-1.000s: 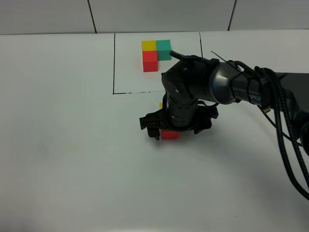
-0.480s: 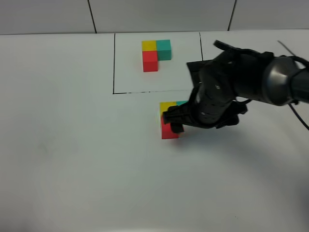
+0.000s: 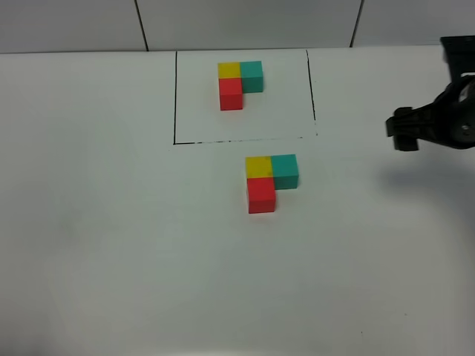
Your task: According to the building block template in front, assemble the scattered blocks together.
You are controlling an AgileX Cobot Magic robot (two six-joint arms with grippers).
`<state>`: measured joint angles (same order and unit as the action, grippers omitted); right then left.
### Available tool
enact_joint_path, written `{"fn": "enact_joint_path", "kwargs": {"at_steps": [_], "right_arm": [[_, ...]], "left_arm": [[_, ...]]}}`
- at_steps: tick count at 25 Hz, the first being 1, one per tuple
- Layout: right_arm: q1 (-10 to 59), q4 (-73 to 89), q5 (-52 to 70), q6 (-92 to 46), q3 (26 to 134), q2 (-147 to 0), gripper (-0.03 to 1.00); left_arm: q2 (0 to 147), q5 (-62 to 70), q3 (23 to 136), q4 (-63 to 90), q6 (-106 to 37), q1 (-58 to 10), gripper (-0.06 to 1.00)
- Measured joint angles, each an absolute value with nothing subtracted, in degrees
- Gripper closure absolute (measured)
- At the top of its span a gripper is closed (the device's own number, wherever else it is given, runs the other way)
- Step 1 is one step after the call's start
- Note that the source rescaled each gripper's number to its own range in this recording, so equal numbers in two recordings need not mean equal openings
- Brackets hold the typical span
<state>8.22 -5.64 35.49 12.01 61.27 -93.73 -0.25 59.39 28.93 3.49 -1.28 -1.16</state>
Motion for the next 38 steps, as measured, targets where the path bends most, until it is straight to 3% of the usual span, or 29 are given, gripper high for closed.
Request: {"fn": "enact_joint_path", "kwargs": {"at_steps": [9,21,38], "right_arm": [[-2.91,2.46,33.80,1.13,61.11,-90.92,0.23],[-3.17,2.64,44.66,0.00,60.09,-74.50,0.23],[-2.01,2.18,59.59,0.00,39.04,-31.72,0.23]], "left_arm": [[-0.25,59.39,28.93,3.49,-1.28,-1.16,0.33],[-0.25,59.39,28.93,3.49,-1.28,-1.16,0.33],[-0.25,59.39,28.93,3.49,-1.28,-1.16,0.33]]}}
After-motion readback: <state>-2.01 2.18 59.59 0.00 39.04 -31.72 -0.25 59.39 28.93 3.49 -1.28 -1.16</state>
